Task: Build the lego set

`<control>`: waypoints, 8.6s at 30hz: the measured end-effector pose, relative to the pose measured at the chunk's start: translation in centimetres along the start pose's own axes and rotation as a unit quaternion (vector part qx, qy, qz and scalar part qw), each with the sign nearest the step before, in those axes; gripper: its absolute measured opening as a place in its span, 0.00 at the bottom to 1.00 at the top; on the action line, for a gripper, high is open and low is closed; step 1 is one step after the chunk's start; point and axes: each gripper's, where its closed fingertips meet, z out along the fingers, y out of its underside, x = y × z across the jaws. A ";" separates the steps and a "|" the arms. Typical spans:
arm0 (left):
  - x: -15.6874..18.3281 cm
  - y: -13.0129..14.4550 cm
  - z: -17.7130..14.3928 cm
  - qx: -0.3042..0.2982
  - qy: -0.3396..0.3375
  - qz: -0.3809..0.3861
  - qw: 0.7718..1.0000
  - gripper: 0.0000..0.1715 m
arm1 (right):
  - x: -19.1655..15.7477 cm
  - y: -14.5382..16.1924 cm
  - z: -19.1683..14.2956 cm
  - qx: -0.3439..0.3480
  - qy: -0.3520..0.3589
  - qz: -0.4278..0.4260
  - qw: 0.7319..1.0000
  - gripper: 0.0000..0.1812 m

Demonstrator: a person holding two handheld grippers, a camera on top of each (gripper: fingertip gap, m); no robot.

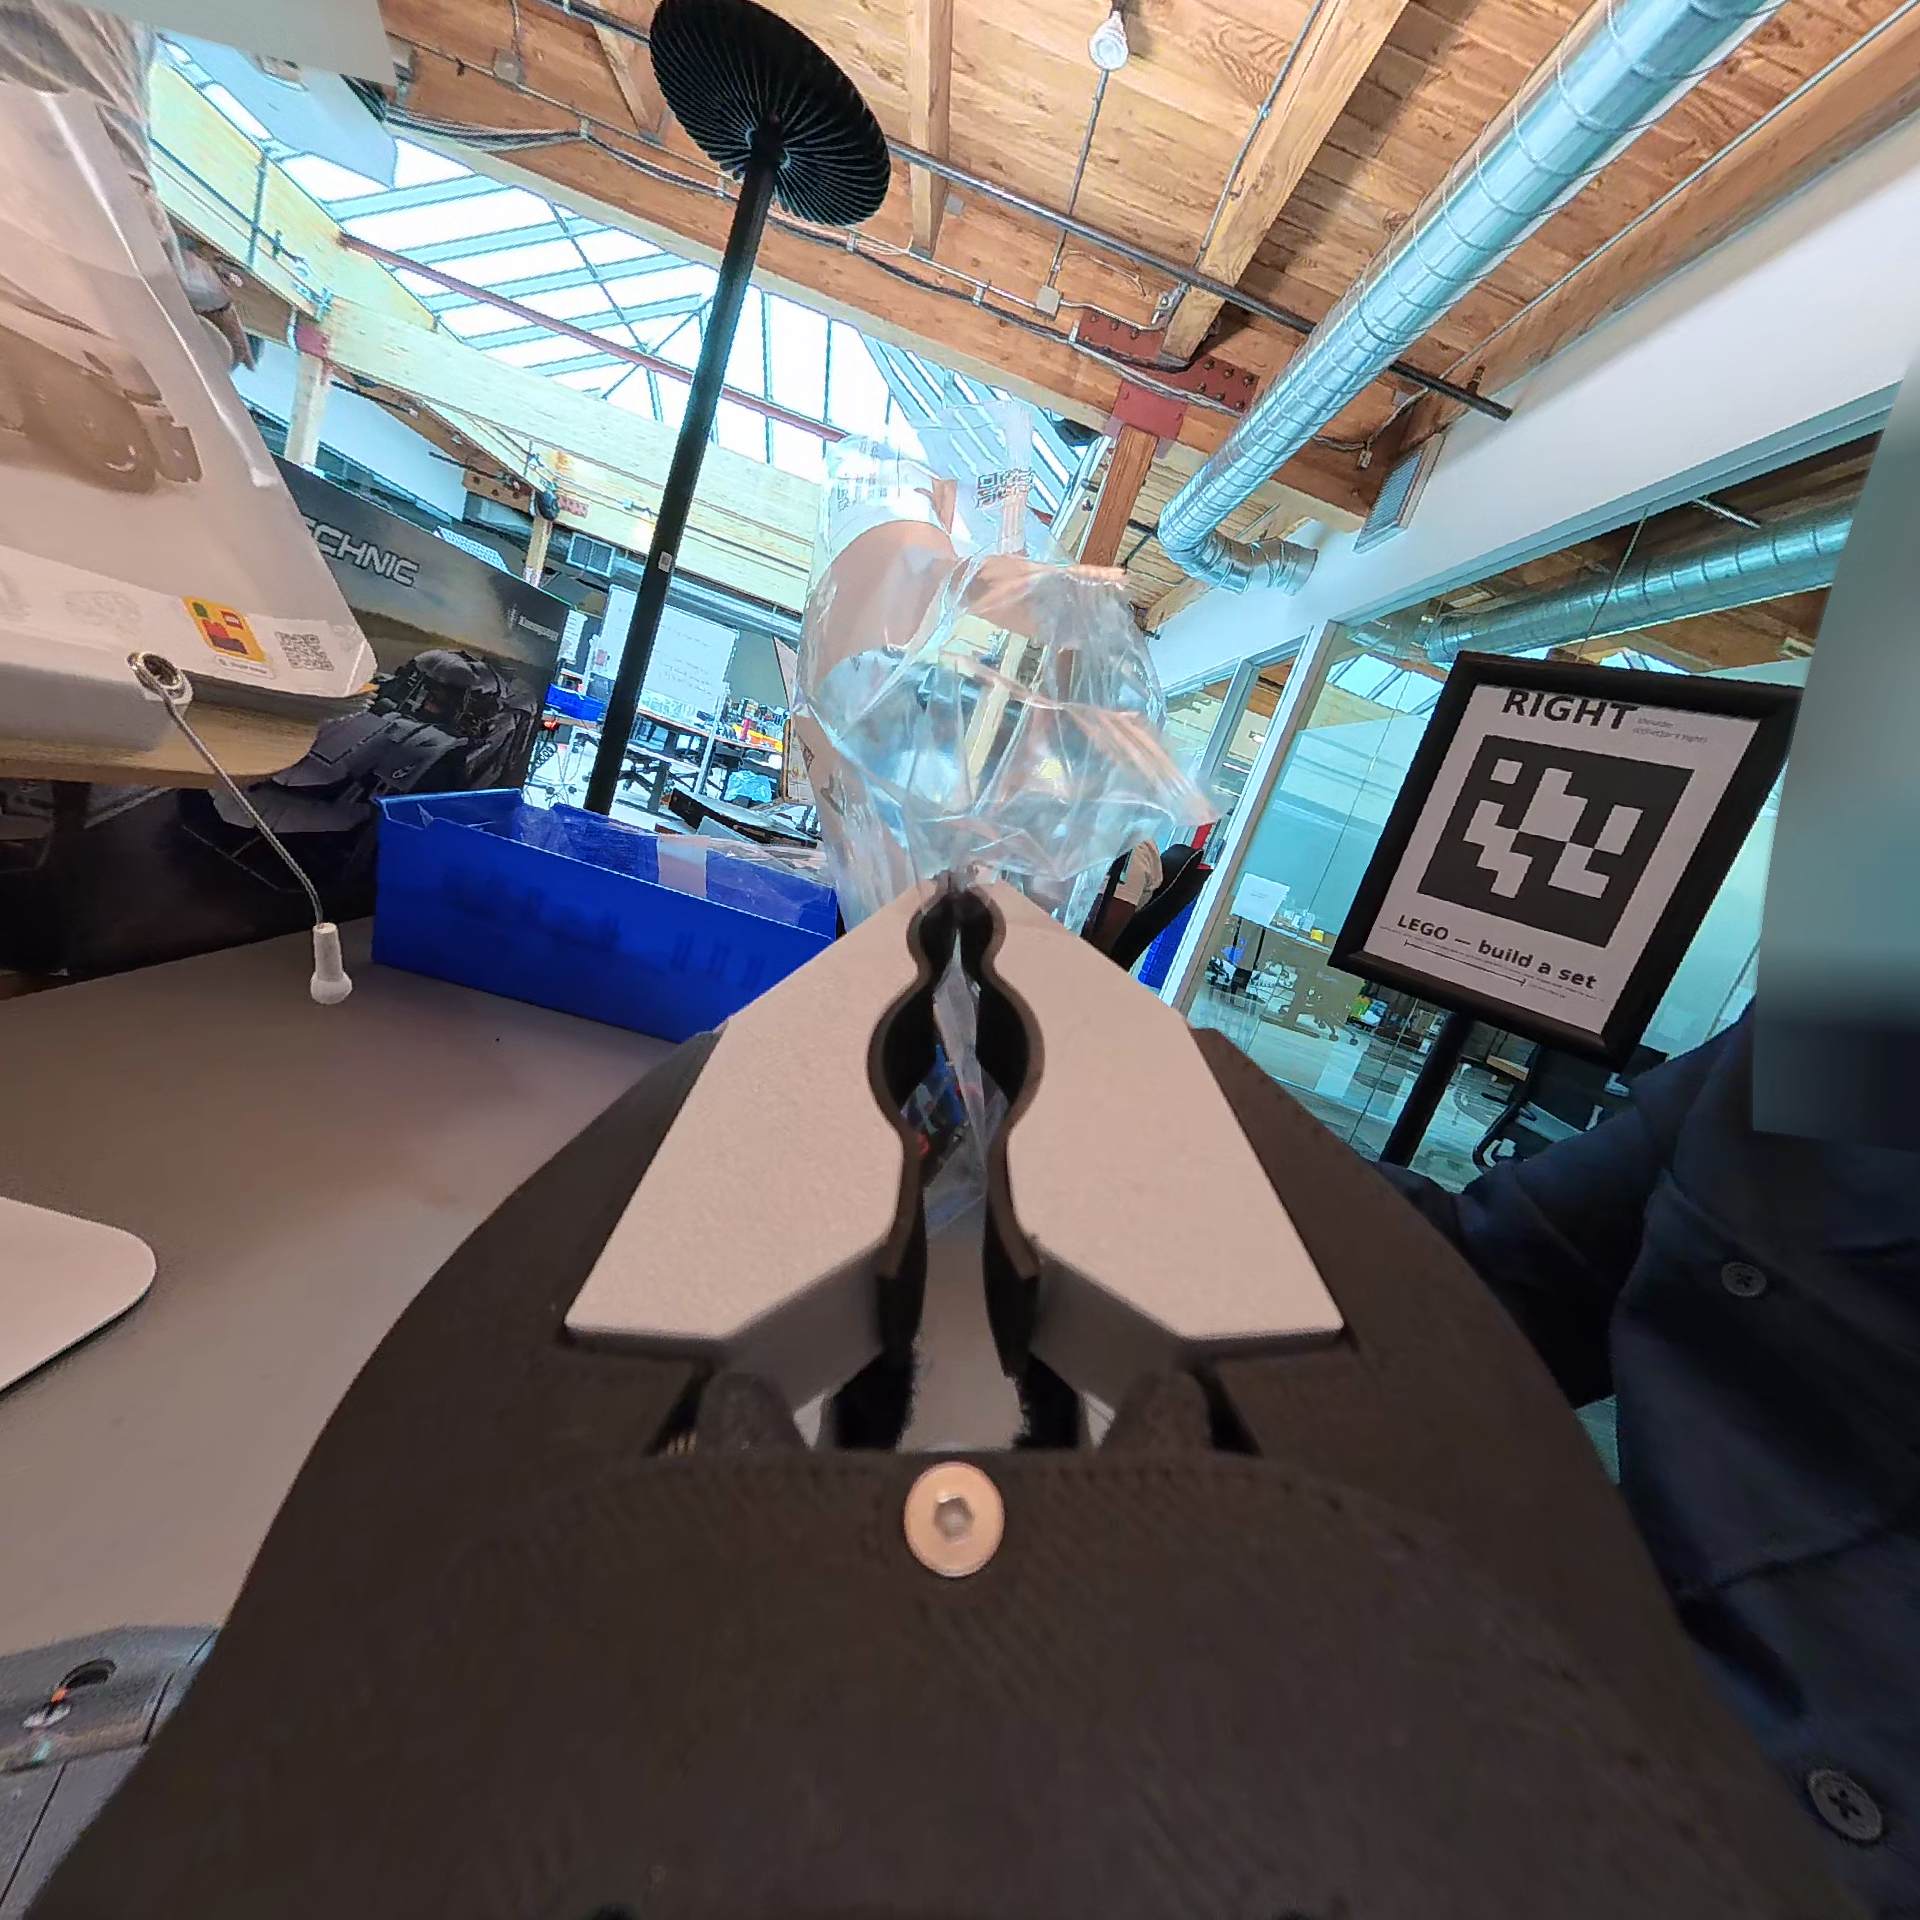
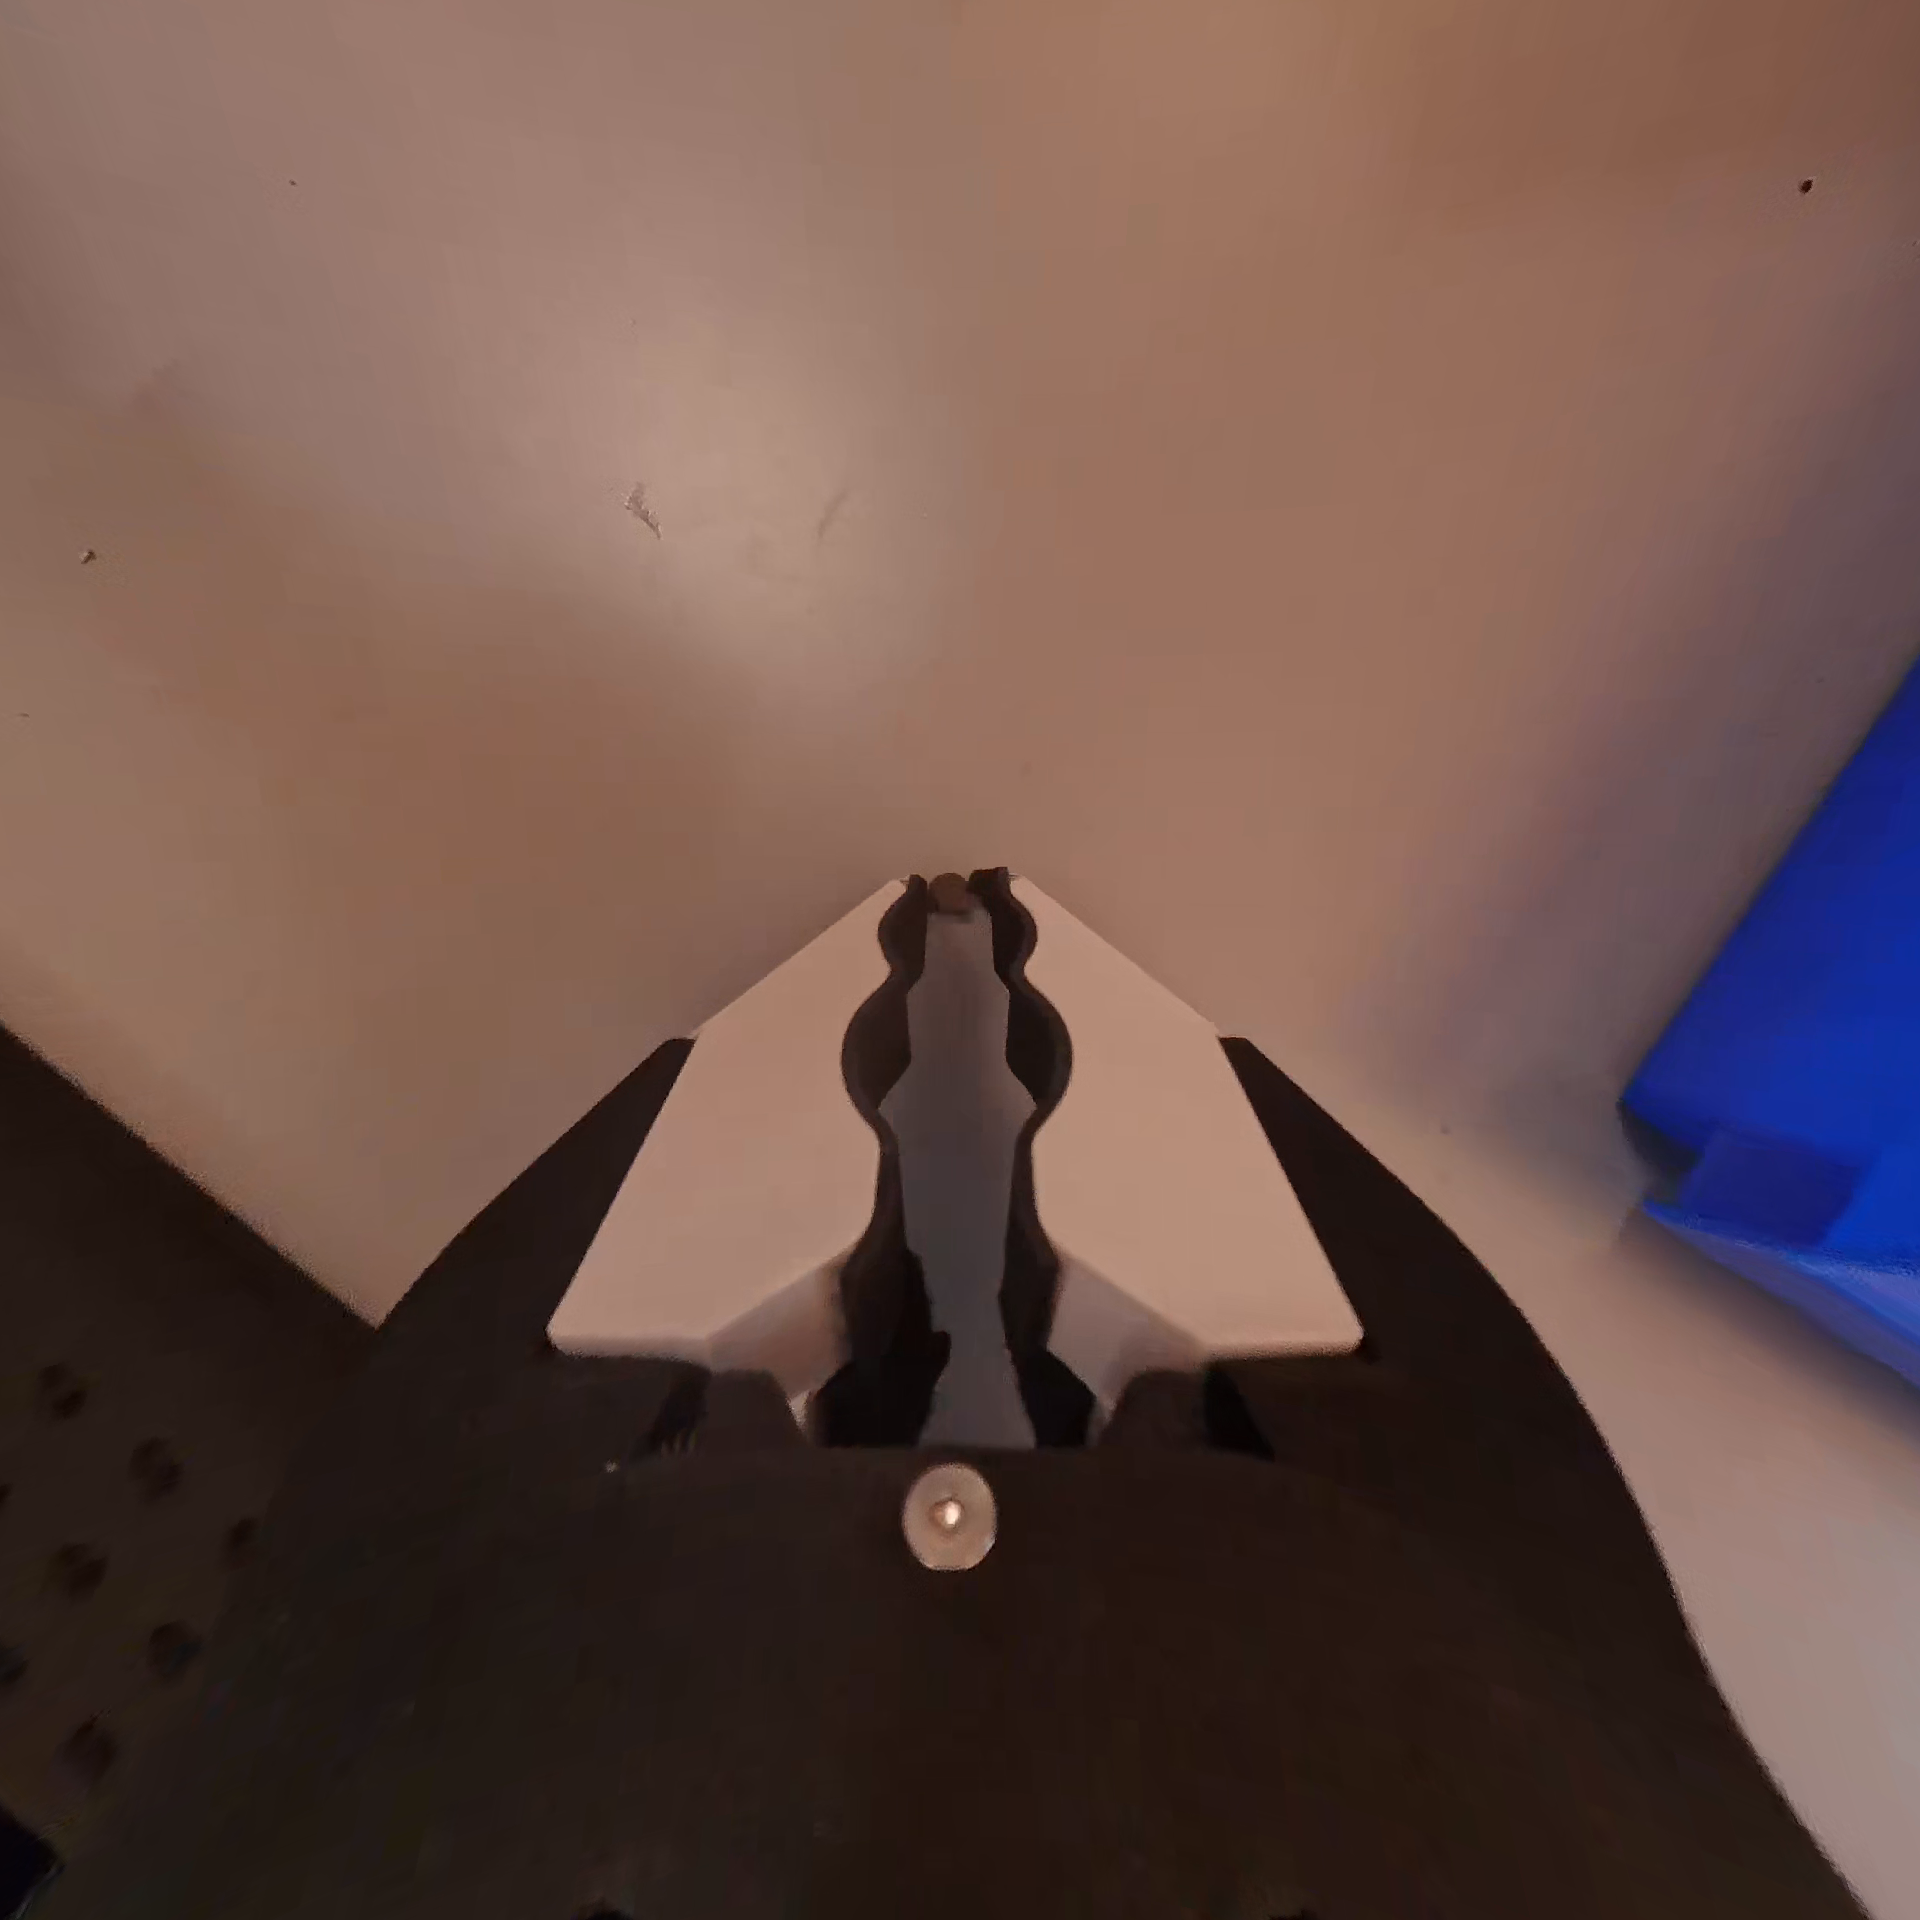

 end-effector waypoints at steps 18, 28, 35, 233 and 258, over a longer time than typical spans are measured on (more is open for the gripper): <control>0.2 -0.1 0.0 0.003 0.002 0.001 1.000 0.00 | -3.6 -3.1 0.8 0.036 -0.082 -0.032 0.995 0.15; 0.2 -0.2 0.0 0.003 0.002 0.002 1.000 0.00 | -3.6 -2.8 2.1 0.015 -0.075 -0.035 0.996 0.04; 0.3 0.0 0.1 0.001 0.003 0.001 1.000 0.00 | -3.9 -3.4 1.5 0.036 -0.089 -0.032 0.995 0.02; 0.4 3.7 2.2 -0.057 0.031 -0.017 0.998 0.00 | -5.2 -16.7 -14.4 0.150 -0.093 -0.194 0.965 0.26; -2.7 3.4 2.0 -0.085 -0.122 0.057 0.987 0.23 | 6.8 -12.1 -4.9 0.036 0.001 -0.002 0.999 0.00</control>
